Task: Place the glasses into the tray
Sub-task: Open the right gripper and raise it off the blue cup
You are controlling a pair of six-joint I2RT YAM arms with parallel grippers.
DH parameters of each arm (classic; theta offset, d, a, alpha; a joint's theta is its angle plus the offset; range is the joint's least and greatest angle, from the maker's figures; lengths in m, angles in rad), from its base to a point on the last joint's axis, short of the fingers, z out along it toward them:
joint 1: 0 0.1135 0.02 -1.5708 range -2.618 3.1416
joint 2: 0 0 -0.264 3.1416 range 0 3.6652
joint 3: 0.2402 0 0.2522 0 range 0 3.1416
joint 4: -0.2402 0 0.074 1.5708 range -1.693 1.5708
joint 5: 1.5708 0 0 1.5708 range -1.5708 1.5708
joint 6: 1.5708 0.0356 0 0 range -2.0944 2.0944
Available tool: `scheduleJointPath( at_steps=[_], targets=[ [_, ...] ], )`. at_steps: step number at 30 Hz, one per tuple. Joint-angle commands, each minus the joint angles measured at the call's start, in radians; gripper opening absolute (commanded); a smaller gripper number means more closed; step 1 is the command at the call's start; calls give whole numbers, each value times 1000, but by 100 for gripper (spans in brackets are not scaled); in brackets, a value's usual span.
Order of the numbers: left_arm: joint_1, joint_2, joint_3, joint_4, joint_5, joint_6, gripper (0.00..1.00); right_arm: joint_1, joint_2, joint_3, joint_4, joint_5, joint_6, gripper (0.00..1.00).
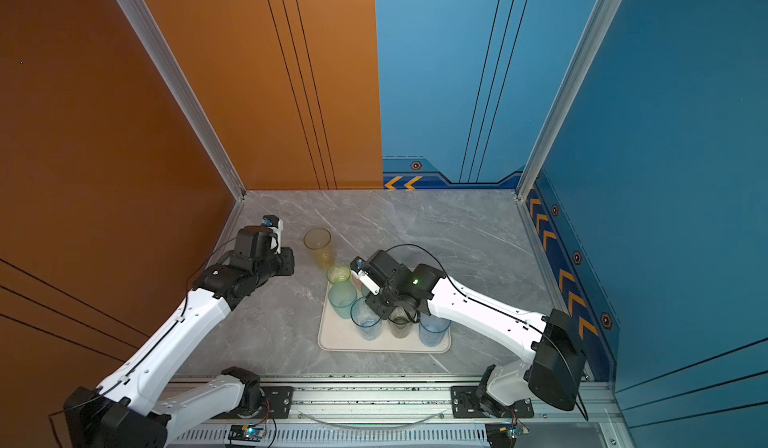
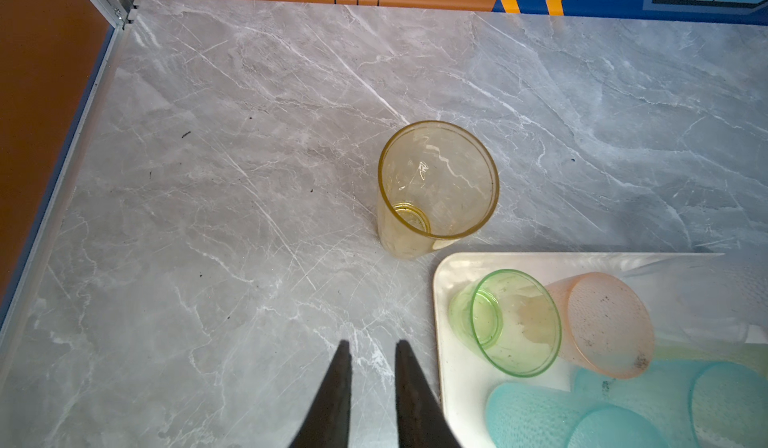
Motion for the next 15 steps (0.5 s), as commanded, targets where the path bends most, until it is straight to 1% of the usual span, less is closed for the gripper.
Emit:
scheduleJointPath(
  at_steps=[1, 6, 9, 10, 12, 15],
  targets=[
    [7, 6, 28, -28, -22, 8, 21, -9, -56, 7, 6, -9, -10, 36],
    [7, 21, 41, -36, -20, 8, 21, -28, -133, -22, 28, -30, 2, 39],
    [7, 37, 59, -53, -24, 14, 22, -51, -188, -36, 47, -18, 22, 41],
    [9, 48, 63, -64, -23, 19, 23, -64, -203, -40, 51, -11, 33, 42],
    [9, 79, 120, -95, -24, 29, 22, -98, -238, -43, 56, -11, 60, 44],
    [9, 129, 170, -134, -33, 40, 22, -185, -278, -48, 62, -38, 126, 45]
  ],
)
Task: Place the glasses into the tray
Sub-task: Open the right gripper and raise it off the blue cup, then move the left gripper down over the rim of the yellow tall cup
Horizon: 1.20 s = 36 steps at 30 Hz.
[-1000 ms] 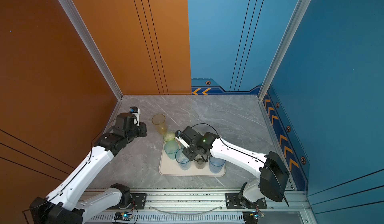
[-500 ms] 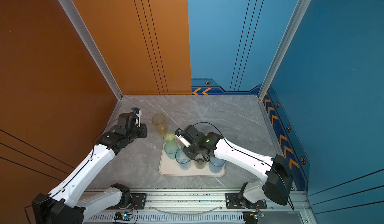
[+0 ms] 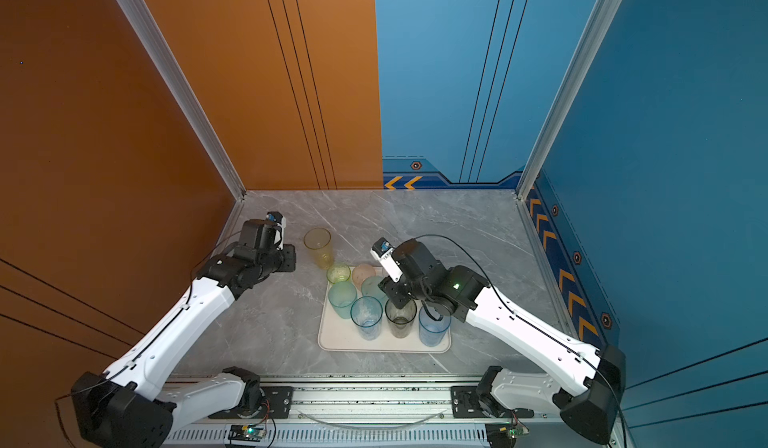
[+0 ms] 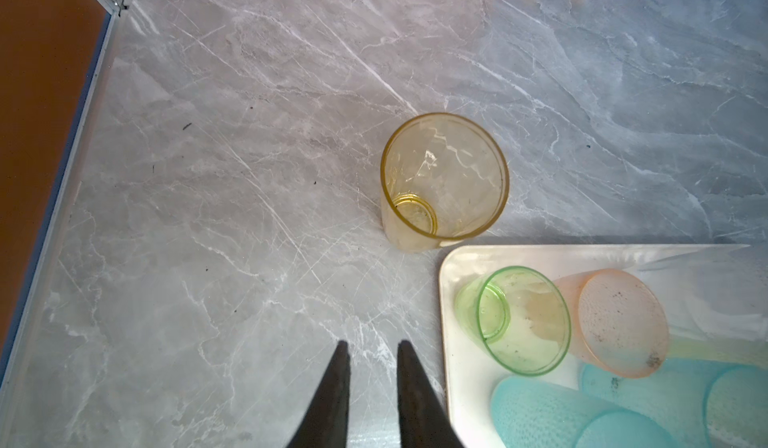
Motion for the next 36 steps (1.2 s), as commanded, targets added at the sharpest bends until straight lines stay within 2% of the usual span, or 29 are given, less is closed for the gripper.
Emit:
scheduleJointPath(
  at_steps=[1, 3, 4, 6, 11, 16, 36],
  targets=[
    [12, 44, 70, -60, -30, 31, 23, -84, -47, -16, 23, -31, 95, 45],
    [27, 75, 95, -60, -22, 33, 23, -121, -60, -20, 29, -51, 123, 45],
    [42, 95, 113, -60, 8, 35, 24, -164, -64, -24, 36, -60, 135, 45],
    [83, 138, 151, -64, 92, 31, 25, -186, -63, -28, 46, -72, 146, 45],
    [147, 239, 229, -81, 196, 32, 28, -204, -53, -33, 72, -93, 149, 45],
    [165, 329, 287, -83, 273, 41, 28, -217, -52, -42, 89, -103, 148, 45],
    [146, 531, 399, -92, 272, 84, 24, -274, -12, -39, 122, -157, 144, 45]
  ],
)
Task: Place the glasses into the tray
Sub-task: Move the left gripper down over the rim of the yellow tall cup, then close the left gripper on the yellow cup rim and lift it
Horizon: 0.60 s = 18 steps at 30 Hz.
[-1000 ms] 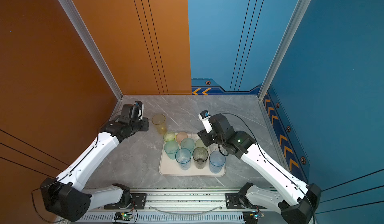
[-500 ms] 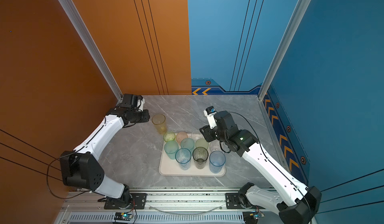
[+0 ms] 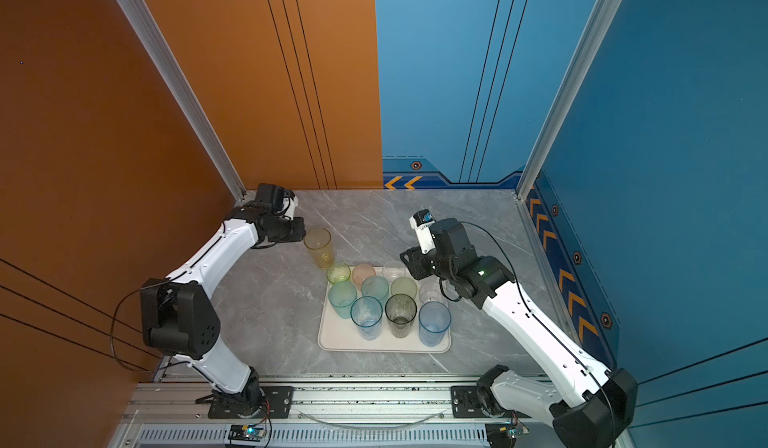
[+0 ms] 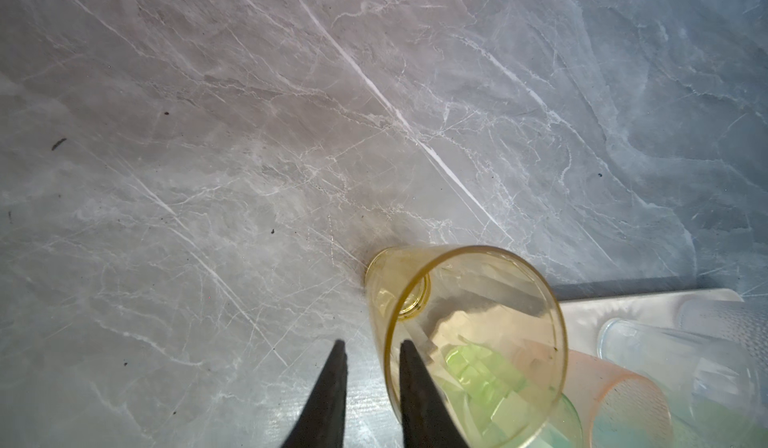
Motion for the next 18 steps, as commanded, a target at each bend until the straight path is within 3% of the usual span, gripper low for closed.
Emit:
scheduleJointPath(
  at_steps=[1, 18],
  targets=[
    [-16, 31, 41, -27, 5, 27, 24, -9, 13, -7, 21, -30, 11, 45],
    [-73, 108, 111, -95, -103, 78, 12, -22, 46, -8, 38, -50, 17, 45]
  ],
)
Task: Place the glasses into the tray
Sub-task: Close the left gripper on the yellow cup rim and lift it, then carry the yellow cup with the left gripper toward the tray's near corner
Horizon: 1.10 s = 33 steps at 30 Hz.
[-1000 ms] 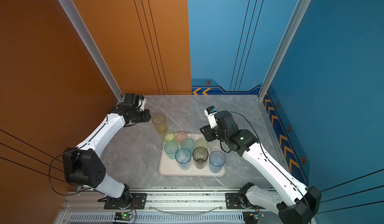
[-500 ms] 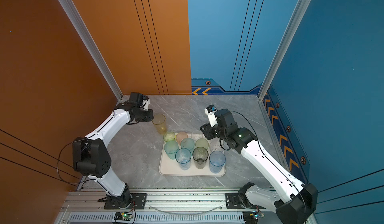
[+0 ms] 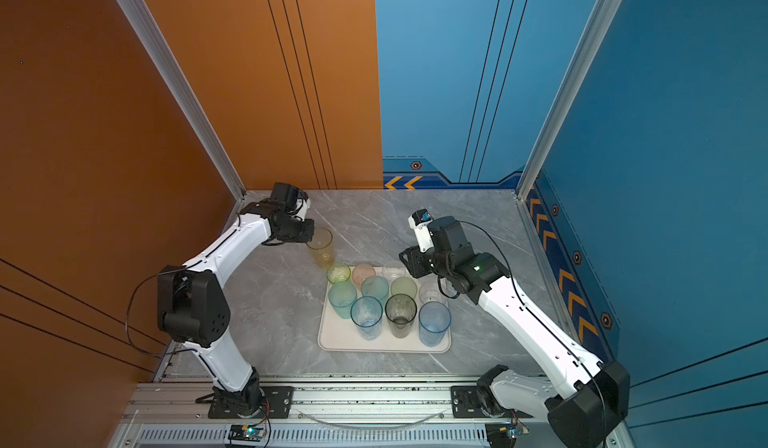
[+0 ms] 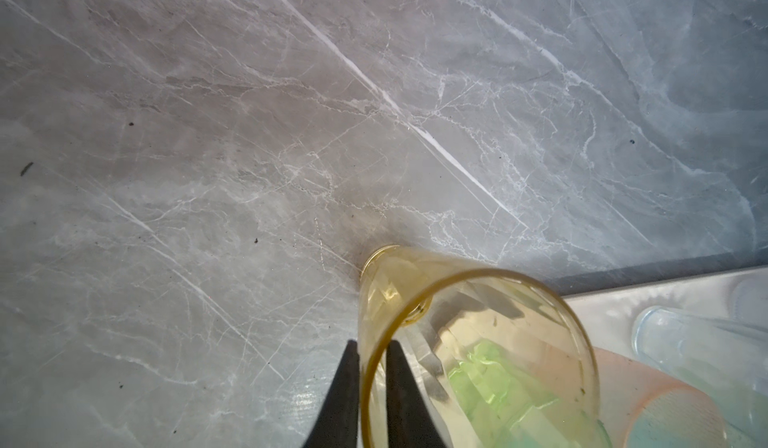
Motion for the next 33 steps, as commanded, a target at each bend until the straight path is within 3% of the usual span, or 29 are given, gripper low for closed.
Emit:
scheduleJointPath(
  at_steps=[1, 7, 16, 27, 33],
  targets=[
    [-11, 25, 39, -47, -45, 24, 9, -8, 10, -8, 23, -26, 12, 45],
    [-12, 53, 60, -70, -52, 37, 1, -11, 8, -14, 28, -26, 13, 45],
    [-16, -35, 15, -71, -136, 43, 0, -13, 4, -38, 41, -28, 24, 45],
    [-52, -366, -93, -138, -249, 3, 0, -15, -20, -74, 71, -35, 42, 45],
    [-129, -557, -124, -226, -289, -25, 0, -16, -60, -98, 79, -30, 58, 45]
  ],
)
